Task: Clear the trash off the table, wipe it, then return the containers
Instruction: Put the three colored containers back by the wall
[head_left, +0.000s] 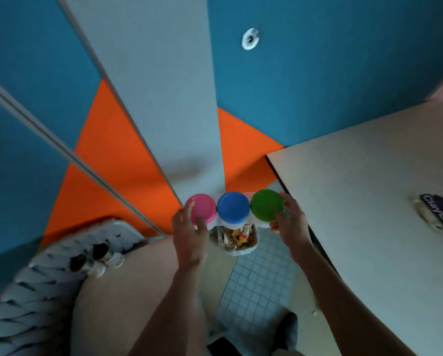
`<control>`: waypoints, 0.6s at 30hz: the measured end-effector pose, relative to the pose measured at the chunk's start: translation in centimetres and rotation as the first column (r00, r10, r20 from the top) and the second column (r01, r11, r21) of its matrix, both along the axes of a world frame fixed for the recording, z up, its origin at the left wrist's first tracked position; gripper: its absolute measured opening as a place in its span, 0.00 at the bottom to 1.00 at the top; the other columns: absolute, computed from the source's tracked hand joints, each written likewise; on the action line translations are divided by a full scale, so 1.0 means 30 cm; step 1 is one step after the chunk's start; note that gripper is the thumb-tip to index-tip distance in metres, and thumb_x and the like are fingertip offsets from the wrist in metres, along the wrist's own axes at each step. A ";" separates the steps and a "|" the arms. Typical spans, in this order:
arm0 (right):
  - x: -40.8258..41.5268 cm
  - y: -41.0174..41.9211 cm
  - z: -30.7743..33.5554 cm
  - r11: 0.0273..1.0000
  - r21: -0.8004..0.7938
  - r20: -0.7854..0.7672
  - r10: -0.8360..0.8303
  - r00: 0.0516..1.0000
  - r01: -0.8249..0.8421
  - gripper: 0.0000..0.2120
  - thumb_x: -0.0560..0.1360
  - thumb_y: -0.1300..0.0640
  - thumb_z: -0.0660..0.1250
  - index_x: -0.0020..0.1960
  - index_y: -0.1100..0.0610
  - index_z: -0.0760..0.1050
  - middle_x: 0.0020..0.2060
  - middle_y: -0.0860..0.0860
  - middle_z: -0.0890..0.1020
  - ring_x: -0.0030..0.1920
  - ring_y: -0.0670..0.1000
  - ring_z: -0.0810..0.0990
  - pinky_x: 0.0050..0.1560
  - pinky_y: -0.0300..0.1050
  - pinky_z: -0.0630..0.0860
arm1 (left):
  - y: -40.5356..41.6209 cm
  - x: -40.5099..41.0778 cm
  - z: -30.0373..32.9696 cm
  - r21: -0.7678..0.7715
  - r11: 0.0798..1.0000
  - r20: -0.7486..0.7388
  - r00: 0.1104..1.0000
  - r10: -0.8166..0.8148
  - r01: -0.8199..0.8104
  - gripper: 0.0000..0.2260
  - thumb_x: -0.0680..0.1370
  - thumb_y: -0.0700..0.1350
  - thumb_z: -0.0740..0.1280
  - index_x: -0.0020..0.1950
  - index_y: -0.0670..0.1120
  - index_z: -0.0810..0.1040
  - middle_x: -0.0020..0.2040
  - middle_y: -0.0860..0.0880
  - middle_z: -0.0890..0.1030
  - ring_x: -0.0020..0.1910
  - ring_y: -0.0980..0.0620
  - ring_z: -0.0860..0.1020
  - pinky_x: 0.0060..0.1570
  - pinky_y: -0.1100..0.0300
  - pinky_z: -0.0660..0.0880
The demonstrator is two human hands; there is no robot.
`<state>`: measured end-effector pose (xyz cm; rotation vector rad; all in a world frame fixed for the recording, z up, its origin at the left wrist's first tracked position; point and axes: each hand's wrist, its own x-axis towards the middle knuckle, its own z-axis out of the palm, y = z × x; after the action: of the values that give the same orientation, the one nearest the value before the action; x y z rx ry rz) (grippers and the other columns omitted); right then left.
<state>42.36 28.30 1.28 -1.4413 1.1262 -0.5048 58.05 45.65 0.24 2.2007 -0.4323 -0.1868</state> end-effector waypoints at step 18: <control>-0.931 -0.566 0.190 0.856 0.148 0.213 -0.516 0.830 0.495 0.29 0.75 0.70 0.67 0.72 0.51 0.67 0.52 0.47 0.77 0.40 0.55 0.80 0.43 0.51 0.80 | -0.924 -0.655 0.205 -0.021 0.715 -0.027 0.715 -0.699 0.698 0.44 0.68 0.75 0.67 0.78 0.57 0.62 0.74 0.48 0.66 0.67 0.48 0.73 0.64 0.48 0.77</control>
<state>14.44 11.31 6.97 -0.9564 1.3089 -0.9700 38.40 17.94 6.39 1.9128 -1.2438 -0.6274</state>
